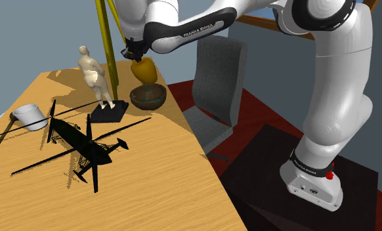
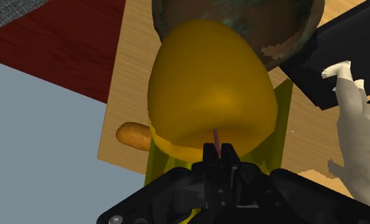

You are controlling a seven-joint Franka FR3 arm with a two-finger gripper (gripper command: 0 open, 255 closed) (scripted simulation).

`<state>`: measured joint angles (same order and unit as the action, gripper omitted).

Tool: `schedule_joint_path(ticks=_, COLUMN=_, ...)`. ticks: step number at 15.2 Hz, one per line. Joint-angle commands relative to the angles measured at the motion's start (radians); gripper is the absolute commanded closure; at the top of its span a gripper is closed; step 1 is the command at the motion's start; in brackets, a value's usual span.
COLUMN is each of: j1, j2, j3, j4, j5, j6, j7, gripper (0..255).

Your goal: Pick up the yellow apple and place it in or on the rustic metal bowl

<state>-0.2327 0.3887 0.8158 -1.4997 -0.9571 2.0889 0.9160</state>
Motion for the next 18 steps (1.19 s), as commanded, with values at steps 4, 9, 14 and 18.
schedule_joint_path(ticks=4, j1=-0.003, j2=0.007, j3=-0.012, j4=-0.051, j5=-0.028, j6=0.044, j7=0.044, gripper=255)
schedule_joint_path(ticks=9, j1=-0.003, j2=0.011, j3=-0.017, j4=-0.069, j5=-0.04, j6=0.06, j7=0.061, gripper=255)
schedule_joint_path(ticks=14, j1=-0.003, j2=0.011, j3=-0.017, j4=-0.069, j5=-0.04, j6=0.06, j7=0.061, gripper=255)
schedule_joint_path(ticks=18, j1=-0.003, j2=0.011, j3=-0.017, j4=-0.069, j5=-0.04, j6=0.06, j7=0.061, gripper=0)
